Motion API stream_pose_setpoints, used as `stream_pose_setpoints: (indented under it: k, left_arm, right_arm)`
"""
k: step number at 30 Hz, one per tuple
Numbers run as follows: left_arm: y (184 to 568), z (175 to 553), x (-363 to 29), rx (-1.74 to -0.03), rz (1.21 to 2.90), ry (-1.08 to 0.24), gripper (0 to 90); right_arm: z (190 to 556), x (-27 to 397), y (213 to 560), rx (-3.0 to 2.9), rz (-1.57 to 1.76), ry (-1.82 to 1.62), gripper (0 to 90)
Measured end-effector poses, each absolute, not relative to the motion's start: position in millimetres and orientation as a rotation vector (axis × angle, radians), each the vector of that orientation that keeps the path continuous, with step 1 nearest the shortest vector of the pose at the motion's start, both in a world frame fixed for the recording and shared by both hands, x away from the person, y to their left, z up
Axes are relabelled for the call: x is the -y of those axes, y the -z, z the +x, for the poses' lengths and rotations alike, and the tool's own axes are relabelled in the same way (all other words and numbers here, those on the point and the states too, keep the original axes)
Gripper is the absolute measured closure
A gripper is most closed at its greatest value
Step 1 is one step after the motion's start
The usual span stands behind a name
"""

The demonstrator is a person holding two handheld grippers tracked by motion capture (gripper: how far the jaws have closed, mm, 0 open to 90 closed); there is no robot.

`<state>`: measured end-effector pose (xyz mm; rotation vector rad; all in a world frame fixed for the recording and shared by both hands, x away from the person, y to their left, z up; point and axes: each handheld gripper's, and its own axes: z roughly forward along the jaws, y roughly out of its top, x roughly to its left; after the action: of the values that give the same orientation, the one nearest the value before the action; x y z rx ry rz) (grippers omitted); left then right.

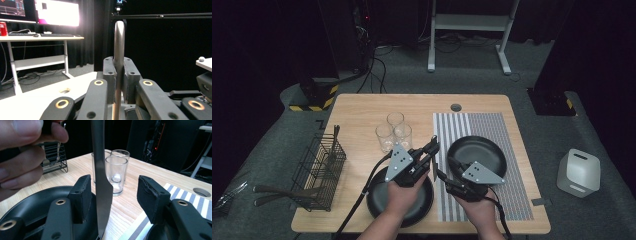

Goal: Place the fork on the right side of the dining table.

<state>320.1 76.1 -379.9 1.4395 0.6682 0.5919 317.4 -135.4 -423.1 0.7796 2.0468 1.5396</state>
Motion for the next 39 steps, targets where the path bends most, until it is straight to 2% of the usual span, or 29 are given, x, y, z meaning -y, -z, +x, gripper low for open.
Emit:
stream_pose_setpoints:
  k: [10, 27, 39]
  left_arm:
    - [388, 317, -62, -0.654, 1.463, -0.561, 83.1]
    - [392, 317, -53, -0.648, 1.478, -0.535, 83.1]
    - [394, 317, -52, -0.649, 1.494, -0.532, 82.7]
  right_arm:
    - [316, 135, 428, -2.024, 0.773, -1.568, 50.3]
    - [315, 136, 432, -2.004, 0.754, -1.576, 73.1]
    - [315, 136, 437, -2.012, 0.748, -1.563, 79.6]
